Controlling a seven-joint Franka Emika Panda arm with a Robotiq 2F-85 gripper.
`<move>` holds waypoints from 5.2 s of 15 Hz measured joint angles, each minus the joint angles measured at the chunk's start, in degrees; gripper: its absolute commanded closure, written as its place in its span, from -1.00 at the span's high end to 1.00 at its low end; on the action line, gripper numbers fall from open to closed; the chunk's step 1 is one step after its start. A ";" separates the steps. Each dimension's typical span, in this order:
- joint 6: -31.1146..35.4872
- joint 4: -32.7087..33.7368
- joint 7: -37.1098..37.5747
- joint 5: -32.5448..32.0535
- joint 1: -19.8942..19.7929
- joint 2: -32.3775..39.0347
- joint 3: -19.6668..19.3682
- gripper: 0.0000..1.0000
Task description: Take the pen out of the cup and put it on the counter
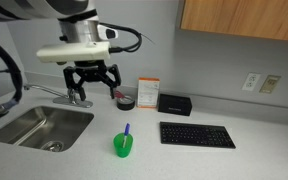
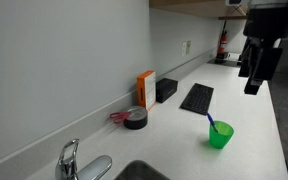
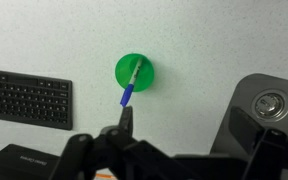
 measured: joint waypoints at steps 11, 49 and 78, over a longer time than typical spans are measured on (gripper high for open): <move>7.62 -2.20 0.94 0.00 -3.76 6.93 -3.24 1.00; 30.03 -1.76 5.91 11.81 -6.17 24.55 -5.58 -0.93; 20.82 19.29 16.35 7.30 -1.34 46.71 0.27 0.09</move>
